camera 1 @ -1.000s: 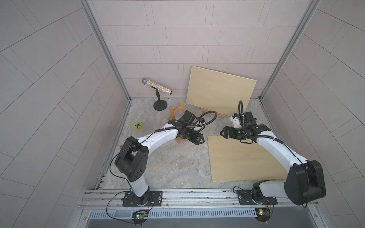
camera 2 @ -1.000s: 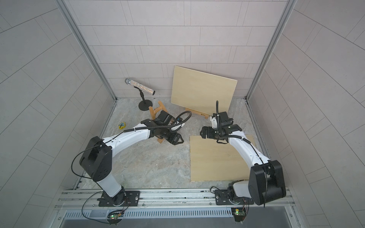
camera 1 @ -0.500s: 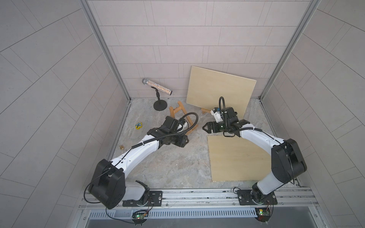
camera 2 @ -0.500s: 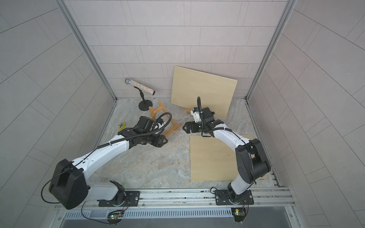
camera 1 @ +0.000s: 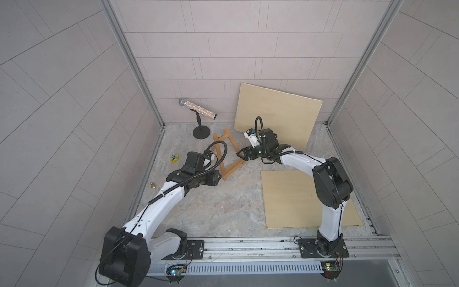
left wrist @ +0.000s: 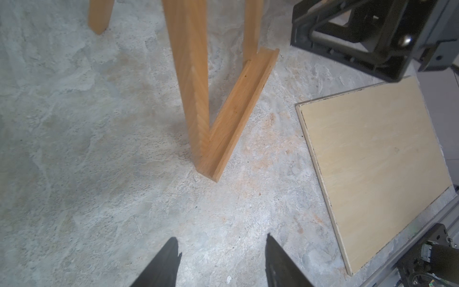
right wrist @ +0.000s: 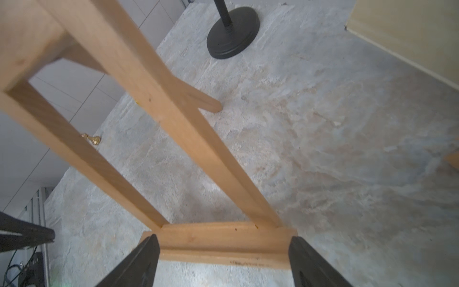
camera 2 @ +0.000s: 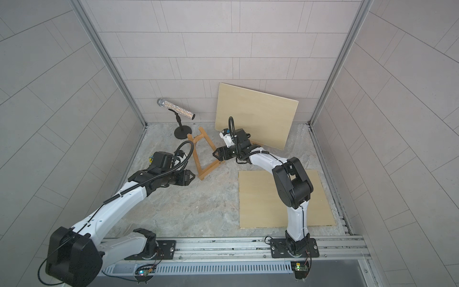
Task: Disassemble the easel
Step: Pick up the easel at the center of the board.
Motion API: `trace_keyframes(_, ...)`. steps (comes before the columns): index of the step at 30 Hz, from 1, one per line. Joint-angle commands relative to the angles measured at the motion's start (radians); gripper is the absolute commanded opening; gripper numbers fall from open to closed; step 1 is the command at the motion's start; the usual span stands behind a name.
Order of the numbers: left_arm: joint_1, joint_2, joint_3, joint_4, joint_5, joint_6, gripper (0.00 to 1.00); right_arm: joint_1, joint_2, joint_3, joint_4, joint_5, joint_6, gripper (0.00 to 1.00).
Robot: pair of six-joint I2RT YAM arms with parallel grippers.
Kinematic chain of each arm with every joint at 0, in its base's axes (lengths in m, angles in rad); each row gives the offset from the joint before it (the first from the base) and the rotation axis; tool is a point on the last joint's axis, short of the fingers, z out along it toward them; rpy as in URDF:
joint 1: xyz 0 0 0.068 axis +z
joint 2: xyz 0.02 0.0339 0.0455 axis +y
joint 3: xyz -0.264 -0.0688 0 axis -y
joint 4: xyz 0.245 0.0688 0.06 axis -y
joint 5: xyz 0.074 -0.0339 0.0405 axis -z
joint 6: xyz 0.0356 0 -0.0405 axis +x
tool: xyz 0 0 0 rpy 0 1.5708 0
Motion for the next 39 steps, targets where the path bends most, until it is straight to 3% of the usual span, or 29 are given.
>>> trace_keyframes(1, 0.027, -0.029, -0.02, 0.015, 0.03, -0.012, 0.59, 0.017, 0.046, 0.065, 0.01, 0.009, -0.052, 0.84)
trace_keyframes(7, 0.067, -0.036, -0.031, 0.021, 0.048, -0.006, 0.59, 0.046, 0.138, 0.177, -0.029, 0.018, -0.12, 0.81)
trace_keyframes(13, 0.091, -0.028, -0.03, 0.035, 0.058, -0.007, 0.59, 0.066, 0.173, 0.23, -0.043, 0.041, -0.155, 0.7)
trace_keyframes(20, 0.107, -0.021, -0.032, 0.044, 0.062, -0.011, 0.59, 0.077, 0.17, 0.229, -0.052, 0.058, -0.198, 0.28)
trace_keyframes(25, 0.119, -0.022, -0.036, 0.048, 0.069, -0.017, 0.59, 0.093, 0.159, 0.221, -0.069, 0.077, -0.238, 0.15)
trace_keyframes(32, 0.145, -0.053, -0.037, 0.05, 0.061, -0.047, 0.6, 0.115, 0.101, 0.196, -0.065, 0.134, -0.257, 0.05)
trace_keyframes(39, 0.182, -0.075, -0.02, 0.06, 0.062, -0.101, 0.62, 0.133, 0.012, 0.17, -0.101, 0.164, -0.276, 0.02)
